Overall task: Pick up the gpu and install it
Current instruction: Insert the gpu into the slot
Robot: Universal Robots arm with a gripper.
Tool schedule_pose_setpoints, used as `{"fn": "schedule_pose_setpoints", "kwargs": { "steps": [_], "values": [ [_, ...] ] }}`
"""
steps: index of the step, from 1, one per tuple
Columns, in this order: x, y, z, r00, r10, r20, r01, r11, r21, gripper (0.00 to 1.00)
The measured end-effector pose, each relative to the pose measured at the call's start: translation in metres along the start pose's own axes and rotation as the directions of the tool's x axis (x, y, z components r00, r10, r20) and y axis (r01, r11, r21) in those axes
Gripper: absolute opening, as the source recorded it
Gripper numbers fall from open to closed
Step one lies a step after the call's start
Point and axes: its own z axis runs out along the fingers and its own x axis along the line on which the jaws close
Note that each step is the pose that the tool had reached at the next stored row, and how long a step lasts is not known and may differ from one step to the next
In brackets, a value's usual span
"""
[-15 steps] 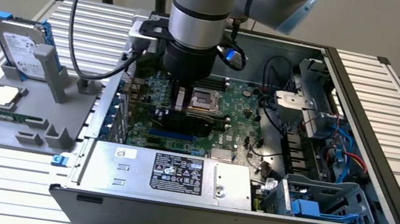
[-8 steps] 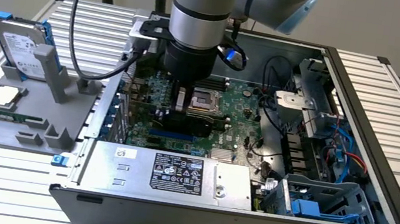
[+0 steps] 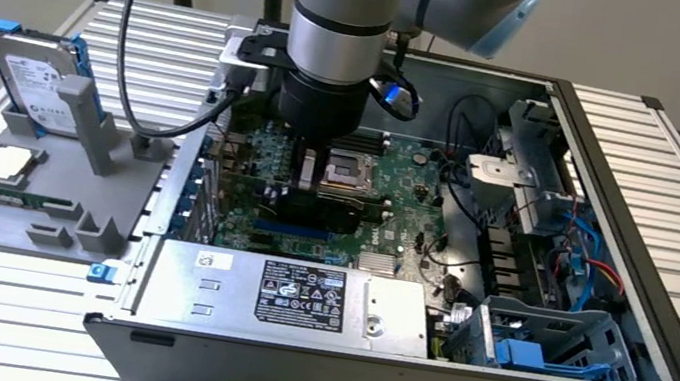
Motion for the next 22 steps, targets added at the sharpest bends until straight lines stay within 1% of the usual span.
{"fn": "schedule_pose_setpoints", "kwargs": {
  "steps": [5, 8, 10, 16, 20, 22],
  "values": [
    [0.0000, -0.0002, 0.0000, 1.0000, -0.001, 0.0001, 0.001, 1.0000, 0.0019, 0.00],
    [0.0000, -0.0002, 0.0001, 1.0000, 0.000, 0.0004, 0.000, 1.0000, 0.0094, 0.00],
    [0.0000, 0.0003, 0.0000, 1.0000, 0.000, 0.0004, 0.000, 0.9999, 0.0117, 0.00],
    [0.0001, 0.0037, 0.0008, 1.0000, 0.000, 0.0003, 0.000, 0.9999, 0.0118, 0.00],
    [-0.0002, 0.0037, 0.0047, 1.0000, 0.000, 0.0004, 0.000, 0.9999, 0.0119, 0.00],
    [-0.0002, 0.0040, 0.0056, 1.0000, 0.000, 0.0002, 0.000, 0.9999, 0.0118, 0.00]
  ]
}}
